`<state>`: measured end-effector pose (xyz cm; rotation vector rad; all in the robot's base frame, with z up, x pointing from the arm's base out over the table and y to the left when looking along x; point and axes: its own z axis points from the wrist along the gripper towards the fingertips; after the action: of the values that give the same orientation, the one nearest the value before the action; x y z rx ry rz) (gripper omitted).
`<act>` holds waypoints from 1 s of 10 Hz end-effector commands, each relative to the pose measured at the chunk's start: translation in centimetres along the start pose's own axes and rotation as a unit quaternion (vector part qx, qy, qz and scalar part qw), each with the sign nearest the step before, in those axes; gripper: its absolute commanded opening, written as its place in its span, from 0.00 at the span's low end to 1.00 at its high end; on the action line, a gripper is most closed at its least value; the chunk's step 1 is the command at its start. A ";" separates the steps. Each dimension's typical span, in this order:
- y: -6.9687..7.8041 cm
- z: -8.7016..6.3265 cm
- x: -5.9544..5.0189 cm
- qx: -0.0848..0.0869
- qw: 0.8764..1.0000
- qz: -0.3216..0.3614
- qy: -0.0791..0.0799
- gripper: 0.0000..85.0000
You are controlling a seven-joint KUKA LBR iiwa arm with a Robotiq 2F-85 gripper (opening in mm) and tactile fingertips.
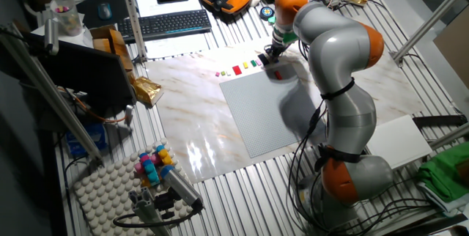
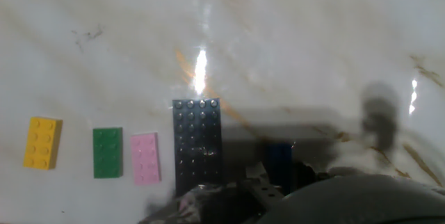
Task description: Stack small Lego blocks one on top of the other
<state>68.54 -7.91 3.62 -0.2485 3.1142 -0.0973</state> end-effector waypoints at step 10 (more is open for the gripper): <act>-0.1 1.0 0.3 0.006 1.000 0.005 -0.011 0.39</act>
<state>68.26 -8.12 2.54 -0.2329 3.0928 -0.1079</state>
